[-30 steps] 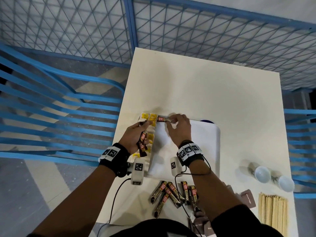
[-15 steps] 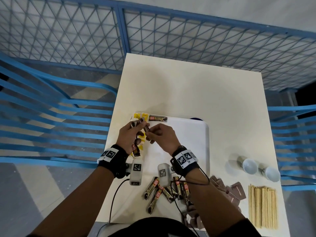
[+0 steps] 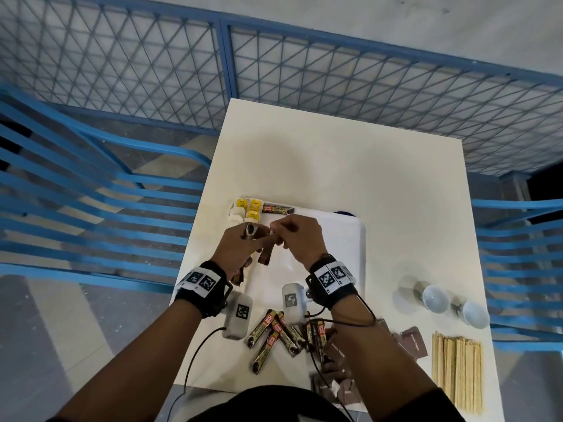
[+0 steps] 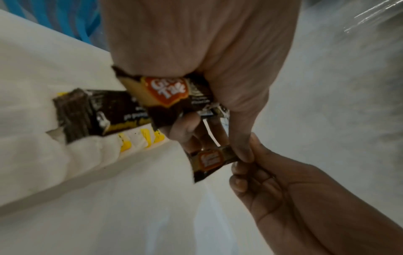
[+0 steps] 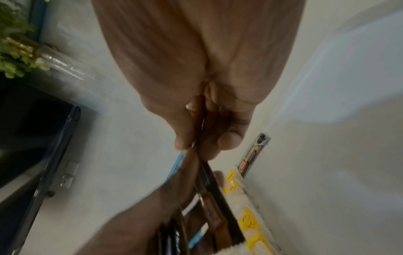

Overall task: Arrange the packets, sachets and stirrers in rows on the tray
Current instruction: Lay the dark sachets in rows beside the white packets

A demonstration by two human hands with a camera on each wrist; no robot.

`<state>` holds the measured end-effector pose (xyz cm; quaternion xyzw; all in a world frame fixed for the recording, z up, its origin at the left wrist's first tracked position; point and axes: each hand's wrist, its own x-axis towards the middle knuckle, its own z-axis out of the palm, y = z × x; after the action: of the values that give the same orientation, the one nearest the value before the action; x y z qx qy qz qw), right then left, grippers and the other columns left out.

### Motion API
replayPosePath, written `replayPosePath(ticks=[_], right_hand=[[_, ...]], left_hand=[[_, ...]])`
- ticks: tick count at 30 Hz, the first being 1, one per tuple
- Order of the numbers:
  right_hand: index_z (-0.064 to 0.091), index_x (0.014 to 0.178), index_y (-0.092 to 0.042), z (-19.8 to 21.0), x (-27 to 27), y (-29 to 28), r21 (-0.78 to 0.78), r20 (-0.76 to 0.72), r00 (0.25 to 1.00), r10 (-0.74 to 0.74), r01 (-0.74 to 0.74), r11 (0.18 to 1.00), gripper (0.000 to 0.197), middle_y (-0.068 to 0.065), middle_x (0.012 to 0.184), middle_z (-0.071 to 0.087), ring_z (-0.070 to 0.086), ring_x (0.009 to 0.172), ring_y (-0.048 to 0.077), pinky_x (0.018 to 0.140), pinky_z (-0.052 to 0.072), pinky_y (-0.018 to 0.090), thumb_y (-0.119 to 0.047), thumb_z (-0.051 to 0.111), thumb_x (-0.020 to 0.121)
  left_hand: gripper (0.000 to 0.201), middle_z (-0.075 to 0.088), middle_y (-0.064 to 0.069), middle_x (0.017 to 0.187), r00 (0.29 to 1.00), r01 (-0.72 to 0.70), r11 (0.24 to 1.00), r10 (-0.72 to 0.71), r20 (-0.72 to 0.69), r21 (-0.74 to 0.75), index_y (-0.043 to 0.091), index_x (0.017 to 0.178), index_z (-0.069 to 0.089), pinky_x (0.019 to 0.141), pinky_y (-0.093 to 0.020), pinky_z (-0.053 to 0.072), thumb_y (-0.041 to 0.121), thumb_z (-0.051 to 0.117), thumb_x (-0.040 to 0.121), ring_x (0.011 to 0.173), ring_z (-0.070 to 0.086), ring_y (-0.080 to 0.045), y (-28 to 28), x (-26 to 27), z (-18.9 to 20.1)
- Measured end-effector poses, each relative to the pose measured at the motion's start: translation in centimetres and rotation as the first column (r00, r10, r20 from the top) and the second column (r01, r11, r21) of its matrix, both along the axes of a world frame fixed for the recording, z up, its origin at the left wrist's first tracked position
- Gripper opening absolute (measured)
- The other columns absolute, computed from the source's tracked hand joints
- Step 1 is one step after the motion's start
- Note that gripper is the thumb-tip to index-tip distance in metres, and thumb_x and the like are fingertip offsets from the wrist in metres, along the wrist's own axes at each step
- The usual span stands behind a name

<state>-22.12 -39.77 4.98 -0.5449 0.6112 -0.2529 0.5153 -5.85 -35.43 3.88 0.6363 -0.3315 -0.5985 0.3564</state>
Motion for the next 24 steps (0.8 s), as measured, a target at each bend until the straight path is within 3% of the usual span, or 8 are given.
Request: replayPosePath(ticks=[4,7,9,11,15,20,22,24], right_hand=[[0.073,0.085,-0.008,-0.3,-1.0,-0.2,0.056,0.17,0.956,-0.24,0.234,0.971,0.006,0.009,0.069,0.073,0.069,0.061,0.028,0.069,0.061,0.044,-0.012,0.07,0.089],[0.066,0.096,-0.004,-0.9,-1.5,0.1,0.111,0.213,0.934,-0.285,0.267,0.957,0.006,0.012,0.077,0.075,0.07,0.06,0.027,0.063,0.058,0.039,-0.001,0.065,0.091],[0.065,0.103,-0.012,-1.4,-1.3,0.3,-0.024,0.07,0.98,-0.187,0.189,0.982,0.014,-0.001,0.084,0.075,0.069,0.066,0.015,0.066,0.054,0.03,-0.005,0.065,0.091],[0.066,0.112,-0.021,-1.8,-1.0,0.4,-0.23,-0.135,0.991,-0.022,-0.009,0.973,0.024,-0.007,0.101,0.067,0.062,0.085,0.011,0.078,0.048,0.024,-0.017,0.07,0.088],[0.069,0.111,-0.028,-2.1,-0.2,-0.3,-0.328,-0.427,0.871,0.242,-0.398,0.857,0.029,-0.005,0.113,0.062,0.05,0.107,0.019,0.09,0.039,0.038,-0.027,0.074,0.083],[0.075,0.101,-0.024,-3.8,0.2,-1.9,-0.381,-0.434,0.888,0.153,-0.334,0.862,0.024,0.003,0.105,0.06,0.053,0.098,0.029,0.081,0.043,0.04,-0.02,0.079,0.078],[0.076,0.102,-0.024,-4.9,-0.1,-2.6,-0.334,-0.495,0.864,0.092,-0.288,0.897,0.025,0.005,0.106,0.06,0.053,0.098,0.03,0.081,0.045,0.042,-0.023,0.079,0.077],[0.075,0.107,-0.023,-5.9,-0.4,-3.1,-0.245,-0.559,0.824,0.095,-0.274,0.93,0.028,0.006,0.11,0.06,0.052,0.104,0.031,0.084,0.043,0.042,-0.025,0.078,0.08]], left_hand=[[0.014,0.072,-0.009,0.082,1.0,0.013,1.0,-0.013,0.023,-0.003,0.012,0.099,0.076,0.042,-0.023,0.034,0.023,0.076,0.09,0.058,0.056,-0.011,0.7,-0.2,0.1],[0.013,0.073,-0.007,0.082,0.989,-0.148,0.989,0.148,-0.026,0.003,0.01,0.101,0.077,0.041,-0.023,0.034,0.015,0.077,0.089,0.063,0.059,-0.013,0.5,0.2,-0.1],[0.016,0.071,-0.005,0.074,0.98,-0.198,0.98,0.198,-0.02,0.005,0.005,0.101,0.077,0.041,-0.023,0.033,0.011,0.077,0.087,0.054,0.054,-0.011,0.2,0.4,0.0],[0.015,0.068,-0.002,0.065,0.981,-0.193,0.981,0.193,0.0,0.008,0.004,0.101,0.077,0.042,-0.023,0.031,0.009,0.077,0.087,0.045,0.049,-0.009,-0.1,0.7,0.1],[0.016,0.061,-0.007,0.061,0.988,-0.15,0.989,0.15,0.026,0.007,0.006,0.1,0.078,0.04,-0.022,0.03,0.016,0.079,0.087,0.039,0.04,-0.012,-0.6,1.3,0.1],[0.024,0.066,-0.009,0.072,0.978,-0.21,0.976,0.209,0.027,0.063,0.007,0.086,0.07,0.041,-0.024,0.032,0.029,0.072,0.094,0.046,0.048,-0.017,-1.4,2.2,-0.6],[0.034,0.055,-0.009,0.064,0.975,-0.22,0.967,0.216,0.041,0.126,0.007,0.078,0.06,0.042,-0.024,0.032,0.035,0.072,0.093,0.045,0.042,-0.019,-1.5,2.9,-0.9],[0.027,0.047,-0.005,0.061,0.975,-0.224,0.954,0.222,0.033,0.199,0.01,0.08,0.057,0.042,-0.024,0.031,0.029,0.072,0.093,0.044,0.037,-0.019,-1.6,3.5,-1.2]])
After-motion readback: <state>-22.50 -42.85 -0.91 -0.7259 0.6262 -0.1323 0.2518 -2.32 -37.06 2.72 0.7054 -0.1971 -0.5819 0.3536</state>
